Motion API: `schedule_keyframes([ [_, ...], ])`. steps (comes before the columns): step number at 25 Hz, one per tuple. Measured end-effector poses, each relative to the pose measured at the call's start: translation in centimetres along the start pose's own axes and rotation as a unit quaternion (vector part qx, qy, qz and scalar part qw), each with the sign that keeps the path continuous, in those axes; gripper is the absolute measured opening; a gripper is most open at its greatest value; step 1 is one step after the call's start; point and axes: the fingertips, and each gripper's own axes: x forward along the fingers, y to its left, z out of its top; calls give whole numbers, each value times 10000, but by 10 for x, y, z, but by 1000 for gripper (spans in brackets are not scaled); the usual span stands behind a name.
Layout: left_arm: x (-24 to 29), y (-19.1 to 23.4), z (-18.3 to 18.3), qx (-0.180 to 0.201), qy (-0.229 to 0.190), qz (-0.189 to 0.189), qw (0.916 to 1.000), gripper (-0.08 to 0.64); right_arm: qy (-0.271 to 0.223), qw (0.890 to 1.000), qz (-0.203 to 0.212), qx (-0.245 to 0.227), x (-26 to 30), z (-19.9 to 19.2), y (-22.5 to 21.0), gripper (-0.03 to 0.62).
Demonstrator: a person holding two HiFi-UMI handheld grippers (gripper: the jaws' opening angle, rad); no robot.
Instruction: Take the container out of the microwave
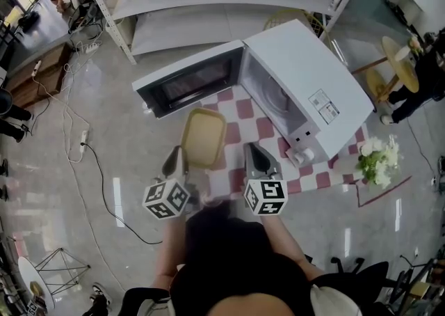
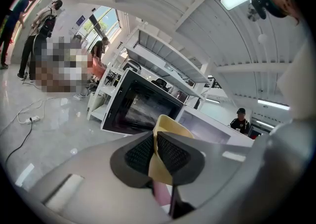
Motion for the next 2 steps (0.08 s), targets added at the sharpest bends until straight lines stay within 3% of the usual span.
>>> schedule_keyframes([
  [2,1,1,0,-3,8,1,10000,32,14,10000,10,2,0,-1,1,0],
])
